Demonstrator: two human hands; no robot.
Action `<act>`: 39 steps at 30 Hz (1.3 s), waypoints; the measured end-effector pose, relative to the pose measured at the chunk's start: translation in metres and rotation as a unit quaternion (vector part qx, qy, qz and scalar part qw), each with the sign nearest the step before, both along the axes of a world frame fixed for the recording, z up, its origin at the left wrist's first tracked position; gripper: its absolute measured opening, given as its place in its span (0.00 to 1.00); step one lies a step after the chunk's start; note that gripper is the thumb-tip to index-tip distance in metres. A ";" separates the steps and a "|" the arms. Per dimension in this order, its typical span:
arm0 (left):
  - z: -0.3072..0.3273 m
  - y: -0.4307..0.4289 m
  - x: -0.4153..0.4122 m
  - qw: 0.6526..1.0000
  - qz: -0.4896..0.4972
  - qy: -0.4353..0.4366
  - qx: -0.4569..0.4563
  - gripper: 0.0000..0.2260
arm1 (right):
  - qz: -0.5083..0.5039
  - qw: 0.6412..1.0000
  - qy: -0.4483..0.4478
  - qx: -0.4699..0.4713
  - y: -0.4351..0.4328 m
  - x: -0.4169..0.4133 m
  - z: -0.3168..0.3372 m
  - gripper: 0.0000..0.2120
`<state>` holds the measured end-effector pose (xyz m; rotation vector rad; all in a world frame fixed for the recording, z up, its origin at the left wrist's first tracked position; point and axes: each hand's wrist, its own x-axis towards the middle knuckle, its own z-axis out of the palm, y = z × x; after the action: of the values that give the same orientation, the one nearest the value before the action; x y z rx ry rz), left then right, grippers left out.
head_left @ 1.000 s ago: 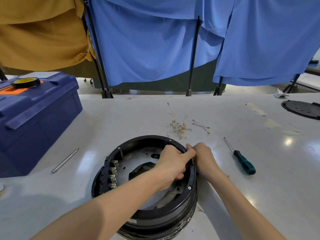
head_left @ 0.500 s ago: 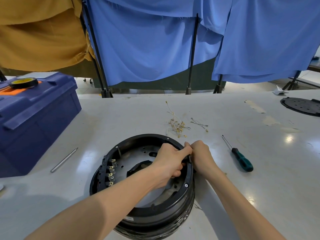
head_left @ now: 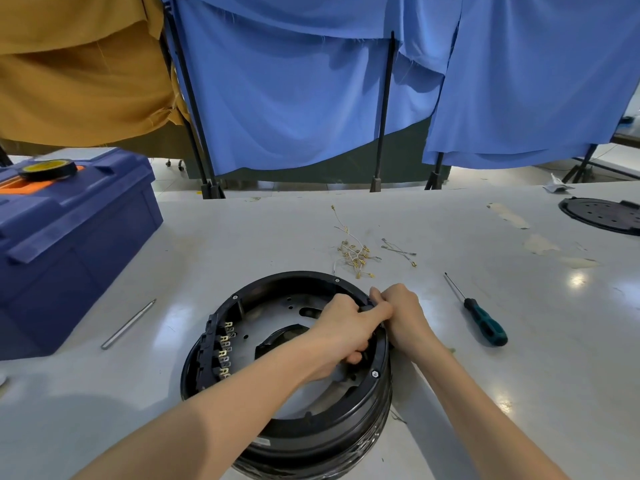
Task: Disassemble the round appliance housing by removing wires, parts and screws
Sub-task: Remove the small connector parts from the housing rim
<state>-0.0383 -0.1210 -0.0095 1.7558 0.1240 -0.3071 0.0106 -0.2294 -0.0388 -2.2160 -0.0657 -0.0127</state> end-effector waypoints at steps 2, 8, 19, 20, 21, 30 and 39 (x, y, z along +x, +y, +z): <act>-0.004 -0.003 0.002 0.999 0.031 -0.022 0.011 0.19 | -0.006 1.000 0.002 0.009 0.000 0.000 0.000 0.24; -0.008 -0.005 0.002 0.998 0.061 -0.033 0.010 0.20 | -0.010 1.000 0.008 0.016 0.000 0.002 -0.001 0.24; -0.007 -0.006 -0.001 0.996 0.071 -0.035 -0.030 0.18 | -0.008 1.000 0.004 0.011 -0.001 0.002 -0.001 0.24; -0.007 -0.006 -0.001 0.996 0.071 -0.033 -0.034 0.18 | -0.010 1.000 0.003 0.012 -0.001 0.002 -0.001 0.24; -0.007 -0.006 -0.001 0.997 0.069 -0.031 -0.035 0.18 | -0.010 1.000 0.003 0.014 -0.001 0.001 -0.001 0.24; 0.039 0.049 -0.005 0.929 -0.120 -0.182 0.297 0.18 | -0.008 0.999 0.011 -0.032 0.000 0.003 -0.001 0.21; 0.027 0.043 0.006 0.460 -0.249 -0.611 0.594 0.10 | 0.000 0.997 -0.019 -0.075 -0.004 0.000 -0.001 0.20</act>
<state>-0.0320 -0.0784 0.0180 2.8919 -1.6546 0.9961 0.0104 -0.2335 -0.0401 -2.3654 -0.0906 -0.0515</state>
